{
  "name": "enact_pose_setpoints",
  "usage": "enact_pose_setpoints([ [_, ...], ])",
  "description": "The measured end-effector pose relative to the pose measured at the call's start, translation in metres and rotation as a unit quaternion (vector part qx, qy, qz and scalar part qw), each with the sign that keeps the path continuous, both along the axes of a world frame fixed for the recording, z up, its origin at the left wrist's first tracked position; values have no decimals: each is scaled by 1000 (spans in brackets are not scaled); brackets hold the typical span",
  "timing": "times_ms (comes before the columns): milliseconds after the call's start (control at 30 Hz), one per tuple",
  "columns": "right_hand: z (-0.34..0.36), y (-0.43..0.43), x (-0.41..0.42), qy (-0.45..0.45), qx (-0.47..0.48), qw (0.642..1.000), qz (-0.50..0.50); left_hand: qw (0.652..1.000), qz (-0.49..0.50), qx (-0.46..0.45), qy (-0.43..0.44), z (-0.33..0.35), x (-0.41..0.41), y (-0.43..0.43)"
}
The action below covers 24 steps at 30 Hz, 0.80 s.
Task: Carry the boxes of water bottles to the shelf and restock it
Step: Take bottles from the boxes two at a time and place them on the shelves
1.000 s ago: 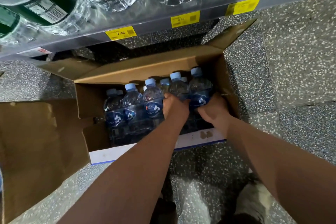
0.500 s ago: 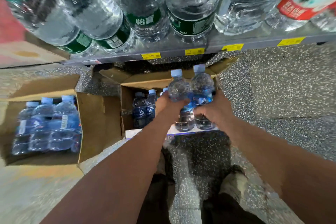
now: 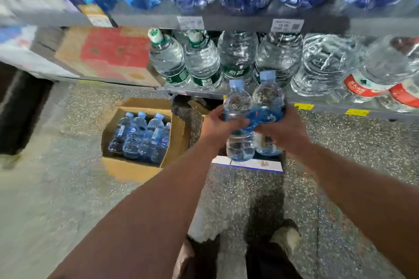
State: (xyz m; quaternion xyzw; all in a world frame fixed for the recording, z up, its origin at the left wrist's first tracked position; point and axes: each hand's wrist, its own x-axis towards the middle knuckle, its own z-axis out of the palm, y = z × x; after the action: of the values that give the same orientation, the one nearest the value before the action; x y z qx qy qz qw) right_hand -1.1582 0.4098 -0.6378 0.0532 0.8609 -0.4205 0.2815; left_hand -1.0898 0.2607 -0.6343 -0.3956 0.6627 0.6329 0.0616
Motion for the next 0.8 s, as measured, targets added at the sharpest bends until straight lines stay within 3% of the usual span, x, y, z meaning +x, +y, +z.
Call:
enact_pose_setpoints([
  [167, 78, -57, 21, 45, -7, 998, 34, 994, 63, 33, 79, 75, 31, -49],
  [467, 225, -163, 76, 123, -108, 986, 9, 982, 24, 19, 186, 219, 89, -158],
  [600, 297, -200, 99, 165, -95, 981, 37, 970, 21, -9, 241, 288, 114, -202],
  [800, 390, -242, 121, 211, -154, 962, 82, 957, 48, -14, 286, 389, 130, -251],
])
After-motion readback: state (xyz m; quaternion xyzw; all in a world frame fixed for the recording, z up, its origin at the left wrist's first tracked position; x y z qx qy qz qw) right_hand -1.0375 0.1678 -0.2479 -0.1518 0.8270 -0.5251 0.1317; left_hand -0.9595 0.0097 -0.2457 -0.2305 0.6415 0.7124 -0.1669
